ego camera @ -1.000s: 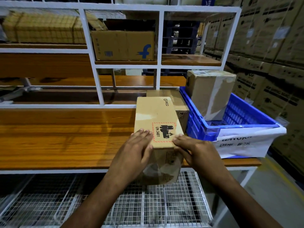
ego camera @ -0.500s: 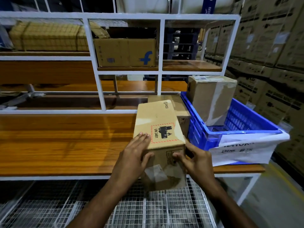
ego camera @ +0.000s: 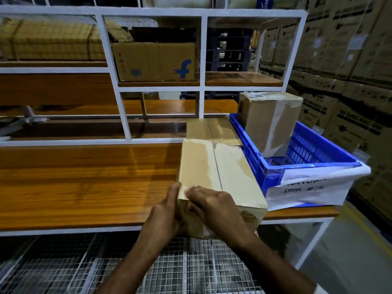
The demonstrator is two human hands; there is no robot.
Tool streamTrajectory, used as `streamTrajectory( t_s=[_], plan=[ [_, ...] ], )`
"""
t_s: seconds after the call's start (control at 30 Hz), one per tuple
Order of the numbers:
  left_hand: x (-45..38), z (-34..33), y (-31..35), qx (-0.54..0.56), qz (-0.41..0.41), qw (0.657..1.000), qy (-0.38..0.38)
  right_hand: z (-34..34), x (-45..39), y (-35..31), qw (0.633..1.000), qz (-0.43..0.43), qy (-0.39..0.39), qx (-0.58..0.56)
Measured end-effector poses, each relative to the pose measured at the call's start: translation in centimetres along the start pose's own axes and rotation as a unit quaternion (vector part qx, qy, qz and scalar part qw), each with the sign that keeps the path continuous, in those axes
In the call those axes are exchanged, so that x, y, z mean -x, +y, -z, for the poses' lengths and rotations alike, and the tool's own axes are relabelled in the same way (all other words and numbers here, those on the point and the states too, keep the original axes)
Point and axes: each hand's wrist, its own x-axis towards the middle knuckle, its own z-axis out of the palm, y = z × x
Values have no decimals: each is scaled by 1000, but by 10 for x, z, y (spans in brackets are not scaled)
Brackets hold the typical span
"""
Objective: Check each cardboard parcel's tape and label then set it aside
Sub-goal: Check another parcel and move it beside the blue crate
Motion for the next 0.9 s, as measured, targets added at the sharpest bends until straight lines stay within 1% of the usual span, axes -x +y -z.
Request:
streamTrajectory(
  t_s=[0.1, 0.17, 0.23, 0.27, 0.33, 0.4, 0.43, 0.5, 0.57, 0.63, 0.77, 0.9],
  plan=[
    [-6, 0, -11, 6, 7, 1000, -13, -16, 2, -2, 997, 3, -72, 18],
    [-10, 0, -14, 20, 4, 999, -27, -18, 3, -1, 996, -13, -88, -16],
    [-14, 5, -10, 51, -7, 998, -42, -8, -1, 4, 989, -82, -87, -90],
    [-17, 7, -7, 53, -10, 997, -49, -4, -4, 13, 984, -119, -87, -103],
    [-31, 10, -4, 3, 0, 997, -73, -2, -10, 44, 978, -170, -112, -39],
    [-53, 11, -2, -72, 13, 993, -90, -4, -16, 79, 963, -202, -176, 42],
    [-66, 10, 1, -100, 9, 990, -99, -5, -20, 93, 954, -210, -206, 61],
    [-96, 0, 5, -147, -5, 982, -115, -9, -31, 115, 945, -209, -239, 72],
    [-126, -16, 10, -185, -24, 973, -135, -14, -48, 128, 943, -201, -256, 74],
    [-154, -33, 16, -218, -43, 966, -132, -21, -64, 138, 938, -194, -274, 84],
    [-202, -53, 26, -219, -61, 967, -113, -38, -94, 157, 939, -186, -274, 94],
    [-218, -61, 25, -223, -67, 968, -92, -46, -109, 167, 943, -185, -260, 91]
  ],
)
